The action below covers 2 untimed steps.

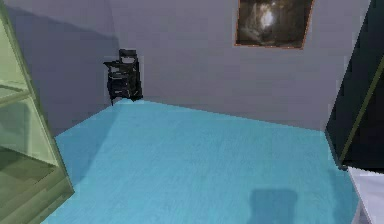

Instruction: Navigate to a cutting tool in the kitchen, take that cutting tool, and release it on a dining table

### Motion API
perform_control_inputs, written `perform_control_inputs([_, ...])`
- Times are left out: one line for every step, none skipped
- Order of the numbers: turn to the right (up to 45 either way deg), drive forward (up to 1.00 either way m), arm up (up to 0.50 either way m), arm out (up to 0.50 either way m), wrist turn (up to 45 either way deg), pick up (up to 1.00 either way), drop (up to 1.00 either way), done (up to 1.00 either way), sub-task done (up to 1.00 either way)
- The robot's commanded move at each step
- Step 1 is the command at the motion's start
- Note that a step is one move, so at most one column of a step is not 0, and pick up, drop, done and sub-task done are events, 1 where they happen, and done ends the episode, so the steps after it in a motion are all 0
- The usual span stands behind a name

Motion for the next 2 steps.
perform_control_inputs([0.0,0.00,-0.32,0.00,0.0,0.00,0.00,0.00,0.00])
perform_control_inputs([0.0,0.00,0.00,0.00,0.0,0.00,1.00,0.00,0.00])
